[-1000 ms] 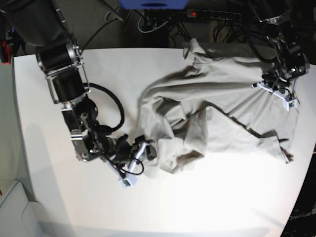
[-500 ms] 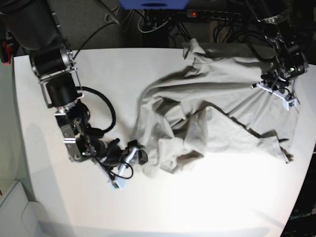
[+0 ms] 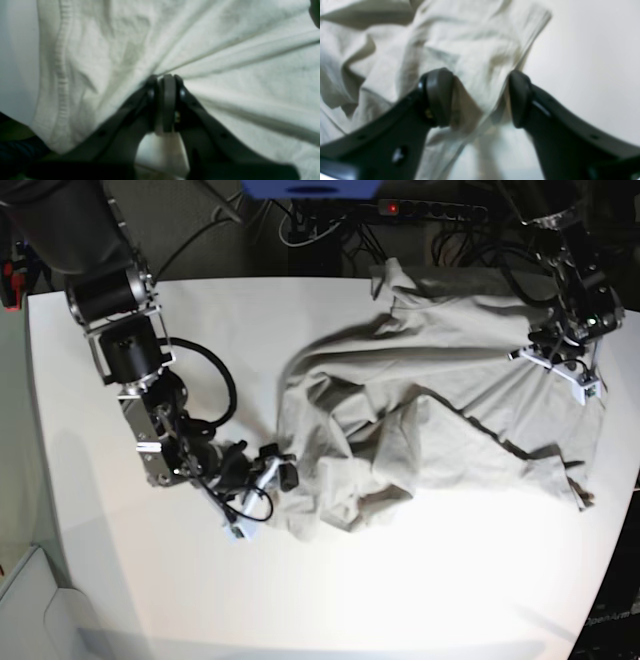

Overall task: Layout the t-shirt on the table in an organized manner, then fold the t-shirt properly
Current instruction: 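Grasp the t-shirt hem with the right gripper, left gripper holding fabric, then pull the right gripper away from the left gripper to stretch the shirt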

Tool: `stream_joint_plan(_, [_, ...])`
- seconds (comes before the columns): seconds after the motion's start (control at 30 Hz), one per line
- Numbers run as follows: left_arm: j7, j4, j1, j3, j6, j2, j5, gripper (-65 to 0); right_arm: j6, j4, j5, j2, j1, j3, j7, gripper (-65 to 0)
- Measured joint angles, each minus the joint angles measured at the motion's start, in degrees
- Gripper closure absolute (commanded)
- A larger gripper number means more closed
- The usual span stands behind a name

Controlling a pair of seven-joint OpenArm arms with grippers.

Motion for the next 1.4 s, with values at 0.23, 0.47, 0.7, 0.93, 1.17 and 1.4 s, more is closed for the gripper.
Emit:
stream_joint_plan(0.23, [-0.3, 0.1, -0.2, 0.0, 0.1, 1.0, 0.3, -4.2, 0.2, 0.1, 0.1, -0.6, -0.8, 0.2, 0.5, -1.4])
stream_joint_plan(0.47, [0.0, -0.1, -1.2, -0.1, 0.1, 1.6, 0.4, -4.2, 0.2, 7.8, -0.1, 4.3, -2.2, 0.4, -0.6, 0.0])
stream_joint_plan(0.7, [0.6, -0.5, -2.4, 0.0, 0.0, 1.9, 0.4, -4.2, 0.2, 23.1, 0.1, 7.0, -13.0, 13.0, -8.9, 0.0])
stream_joint_plan(0.93, [0.0, -0.5, -2.7, 0.0, 0.0, 3.1, -0.3, -4.2, 0.4, 35.2, 0.2, 7.0, -22.3, 28.9, -17.8, 0.0])
stream_joint_plan(1.17, [0.4, -0.7, -3.3, 0.3, -0.4, 3.3, -1.1, -4.2, 0.5, 43.6, 1.2, 6.8, -26.5, 37.0, -26.8, 0.0])
stream_joint_plan(1.4, [1.7, -0.8, -4.3, 0.4, -0.4, 3.5, -1.0, -4.2, 0.6, 45.0, 1.2, 6.7, -32.9, 41.7, -30.6, 0.0])
